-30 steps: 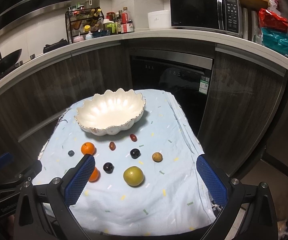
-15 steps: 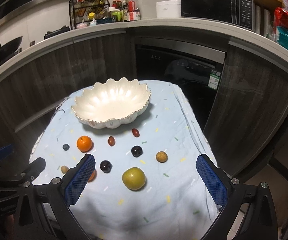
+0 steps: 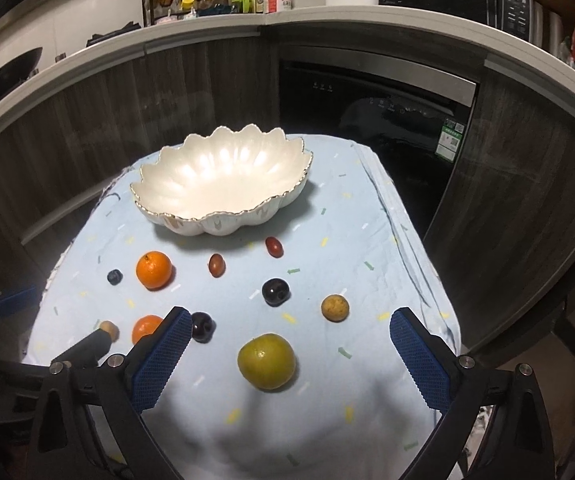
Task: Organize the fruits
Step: 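Grasp the mandarin with the left tool while the right tool grasps the green-yellow fruit, then carry the mandarin and green-yellow fruit over the white bowl with both tools, then open the left tool and right tool, dropping both fruits into the bowl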
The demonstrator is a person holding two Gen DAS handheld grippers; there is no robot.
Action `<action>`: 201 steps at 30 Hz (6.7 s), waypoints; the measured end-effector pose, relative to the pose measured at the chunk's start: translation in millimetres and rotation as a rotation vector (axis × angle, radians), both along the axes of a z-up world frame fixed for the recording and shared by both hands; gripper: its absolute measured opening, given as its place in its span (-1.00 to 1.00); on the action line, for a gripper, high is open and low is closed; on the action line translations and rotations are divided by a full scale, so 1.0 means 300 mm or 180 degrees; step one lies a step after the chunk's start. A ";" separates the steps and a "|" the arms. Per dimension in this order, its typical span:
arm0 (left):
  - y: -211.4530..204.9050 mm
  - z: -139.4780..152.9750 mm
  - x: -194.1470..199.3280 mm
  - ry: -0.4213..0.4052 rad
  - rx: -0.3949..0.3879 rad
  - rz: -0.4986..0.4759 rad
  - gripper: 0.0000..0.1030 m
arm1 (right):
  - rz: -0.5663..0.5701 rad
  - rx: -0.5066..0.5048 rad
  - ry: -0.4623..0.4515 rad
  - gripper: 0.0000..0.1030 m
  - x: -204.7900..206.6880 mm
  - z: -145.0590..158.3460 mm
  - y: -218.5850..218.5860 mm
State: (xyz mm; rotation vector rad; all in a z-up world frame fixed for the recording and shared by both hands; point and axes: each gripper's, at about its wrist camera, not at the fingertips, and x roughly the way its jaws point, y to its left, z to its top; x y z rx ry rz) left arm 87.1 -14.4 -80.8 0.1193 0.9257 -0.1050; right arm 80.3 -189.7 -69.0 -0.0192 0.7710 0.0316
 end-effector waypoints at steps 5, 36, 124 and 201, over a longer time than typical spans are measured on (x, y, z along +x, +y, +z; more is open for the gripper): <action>-0.022 -0.050 0.040 0.0069 0.0035 -0.0062 0.92 | 0.0054 -0.0013 0.0116 0.83 0.030 -0.047 0.011; -0.081 -0.259 0.139 0.0562 0.0003 -0.0285 0.36 | 0.0240 0.0203 0.1098 0.17 0.166 -0.315 0.024; 0.034 0.074 0.619 0.0135 -0.0277 -0.0045 -0.21 | 0.0410 0.0121 0.0290 -0.04 0.636 0.048 0.065; 0.126 0.125 0.678 0.0073 -0.0138 0.0287 0.78 | 0.0070 -0.0061 0.0127 0.72 0.728 0.140 0.095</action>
